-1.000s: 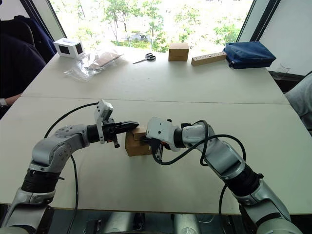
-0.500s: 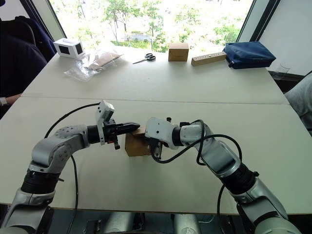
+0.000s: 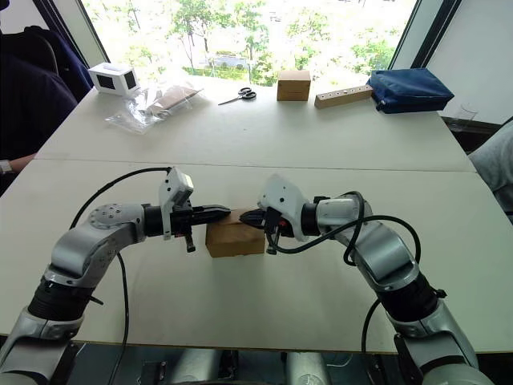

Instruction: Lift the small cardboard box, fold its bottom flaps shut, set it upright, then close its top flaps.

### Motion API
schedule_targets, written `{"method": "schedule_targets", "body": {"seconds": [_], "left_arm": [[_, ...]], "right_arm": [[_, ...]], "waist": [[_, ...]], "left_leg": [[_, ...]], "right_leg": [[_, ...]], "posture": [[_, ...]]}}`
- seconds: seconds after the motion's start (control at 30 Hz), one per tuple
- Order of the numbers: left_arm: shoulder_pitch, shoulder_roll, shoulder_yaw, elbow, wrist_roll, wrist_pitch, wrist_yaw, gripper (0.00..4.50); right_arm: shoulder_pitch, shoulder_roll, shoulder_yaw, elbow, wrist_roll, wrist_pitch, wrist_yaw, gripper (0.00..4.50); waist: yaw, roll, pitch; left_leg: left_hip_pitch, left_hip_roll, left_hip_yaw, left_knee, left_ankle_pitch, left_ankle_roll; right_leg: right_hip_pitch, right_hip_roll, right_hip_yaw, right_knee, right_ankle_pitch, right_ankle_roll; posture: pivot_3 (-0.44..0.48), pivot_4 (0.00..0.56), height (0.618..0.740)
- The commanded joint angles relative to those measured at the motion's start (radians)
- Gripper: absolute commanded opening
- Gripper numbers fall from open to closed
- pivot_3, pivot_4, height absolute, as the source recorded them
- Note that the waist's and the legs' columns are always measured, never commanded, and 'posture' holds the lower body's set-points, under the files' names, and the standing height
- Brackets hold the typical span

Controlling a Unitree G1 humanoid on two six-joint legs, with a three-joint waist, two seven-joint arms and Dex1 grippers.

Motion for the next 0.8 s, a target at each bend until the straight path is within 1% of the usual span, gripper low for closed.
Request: {"method": "schedule_targets", "body": {"seconds": [0.03, 0.17, 0.27, 0.43, 0.8], "left_arm": [[-0.003, -0.004, 0.002, -0.016, 0.008, -0.017, 0.004, 0.04], [-0.029, -0.034, 0.081, -0.051, -0.094, 0.061, 0.033, 0.04], [-0.029, -0.026, 0.103, -0.092, -0.127, 0.1, 0.044, 0.04], [0.011, 0.004, 0.098, -0.14, -0.12, 0.109, 0.053, 0.04], [0.05, -0.004, 0.046, -0.139, -0.062, 0.069, 0.076, 0.04]], "right_arm": [[-0.023, 0.01, -0.022, 0.011, 0.001, -0.018, -0.023, 0.0], [-0.023, 0.017, -0.015, 0.021, 0.001, -0.03, -0.036, 0.0], [-0.02, 0.02, -0.008, 0.021, 0.0, -0.035, -0.039, 0.0], [-0.015, 0.026, 0.008, 0.025, -0.004, -0.047, -0.043, 0.0], [-0.009, 0.036, 0.043, 0.036, -0.032, -0.057, -0.051, 0.0]], "waist": [[0.001, 0.0, 0.0], [0.0, 0.0, 0.0], [-0.001, 0.0, 0.0], [-0.001, 0.0, 0.0], [0.0, 0.0, 0.0]], "left_leg": [[0.0, 0.0, 0.0, 0.0, 0.0, 0.0], [0.0, 0.0, 0.0, 0.0, 0.0, 0.0], [0.0, 0.0, 0.0, 0.0, 0.0, 0.0], [0.0, 0.0, 0.0, 0.0, 0.0, 0.0], [0.0, 0.0, 0.0, 0.0, 0.0, 0.0]], "right_leg": [[0.0, 0.0, 0.0, 0.0, 0.0, 0.0], [0.0, 0.0, 0.0, 0.0, 0.0, 0.0], [0.0, 0.0, 0.0, 0.0, 0.0, 0.0], [0.0, 0.0, 0.0, 0.0, 0.0, 0.0], [0.0, 0.0, 0.0, 0.0, 0.0, 0.0]], "posture": [[0.0, 0.15, 0.74], [0.0, 0.15, 0.74], [0.0, 0.15, 0.74], [0.0, 0.15, 0.74], [0.0, 0.15, 0.74]]}}
